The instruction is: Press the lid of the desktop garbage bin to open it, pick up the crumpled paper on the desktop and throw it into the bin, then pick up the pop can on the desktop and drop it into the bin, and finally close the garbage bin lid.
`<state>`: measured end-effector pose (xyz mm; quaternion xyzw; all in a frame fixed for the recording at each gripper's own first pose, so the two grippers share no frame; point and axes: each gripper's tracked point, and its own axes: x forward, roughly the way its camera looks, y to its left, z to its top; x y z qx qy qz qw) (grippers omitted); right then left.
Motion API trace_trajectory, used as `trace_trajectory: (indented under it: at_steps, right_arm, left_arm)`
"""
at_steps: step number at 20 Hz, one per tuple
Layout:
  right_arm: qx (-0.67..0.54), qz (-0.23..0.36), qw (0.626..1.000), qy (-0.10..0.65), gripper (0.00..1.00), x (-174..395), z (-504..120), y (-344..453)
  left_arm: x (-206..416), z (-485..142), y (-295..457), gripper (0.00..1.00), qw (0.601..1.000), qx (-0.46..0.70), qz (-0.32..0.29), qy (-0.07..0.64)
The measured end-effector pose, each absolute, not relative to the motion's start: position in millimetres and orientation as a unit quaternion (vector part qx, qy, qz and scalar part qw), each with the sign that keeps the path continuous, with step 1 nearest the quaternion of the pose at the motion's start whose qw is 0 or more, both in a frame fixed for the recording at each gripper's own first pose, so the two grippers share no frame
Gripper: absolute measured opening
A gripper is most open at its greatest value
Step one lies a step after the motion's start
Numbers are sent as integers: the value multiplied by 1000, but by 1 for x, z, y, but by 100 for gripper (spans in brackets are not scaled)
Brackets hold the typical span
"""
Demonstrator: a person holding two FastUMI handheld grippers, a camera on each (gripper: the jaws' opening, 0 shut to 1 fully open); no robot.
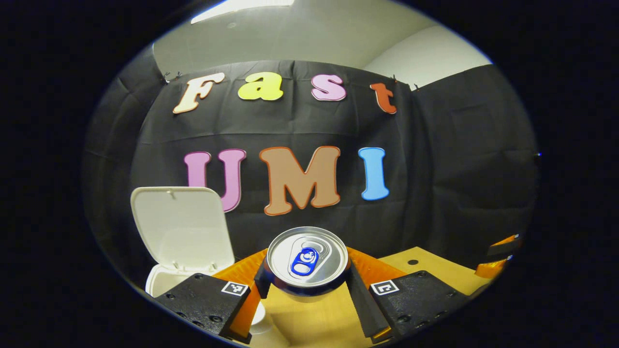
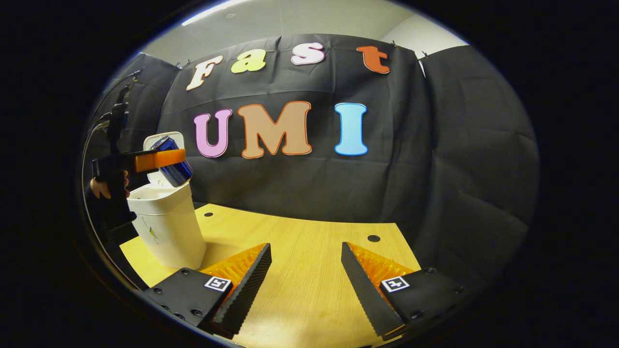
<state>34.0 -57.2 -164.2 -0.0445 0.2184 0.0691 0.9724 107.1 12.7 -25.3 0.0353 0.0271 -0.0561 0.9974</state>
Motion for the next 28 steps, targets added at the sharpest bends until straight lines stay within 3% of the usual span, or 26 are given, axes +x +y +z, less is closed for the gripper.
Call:
trace_trajectory:
  at_steps: [11, 13, 15, 20, 22, 23, 24, 28]
  right_arm:
    - [-51, 86, 969, 227, 100, 37, -172, -40]
    - [-52, 89, 968, 230, 96, 36, -174, -37]
    - [-54, 92, 967, 232, 100, 36, -175, -36]
    - [-54, 91, 967, 232, 97, 32, -175, -40]
    - [-54, 90, 967, 231, 100, 32, -175, -43]
    - [-53, 91, 967, 231, 97, 31, -175, -44]
    - [-52, 94, 967, 233, 100, 30, -177, -45]
    - [-59, 119, 963, 234, 97, 31, -178, -42]
  left_arm:
    - [101, -56, 129, 77, 993, 36, 83, 73]
    - [98, -67, 143, 77, 991, 34, 101, 87]
    - [95, -79, 154, 77, 988, 33, 116, 101]
    - [91, -95, 167, 79, 983, 30, 138, 119]
    - [90, -91, 169, 87, 983, 31, 145, 111]
    - [89, -85, 168, 92, 983, 33, 148, 104]
    - [89, -80, 167, 92, 983, 37, 149, 96]
    - [90, -49, 156, 92, 985, 51, 148, 72]
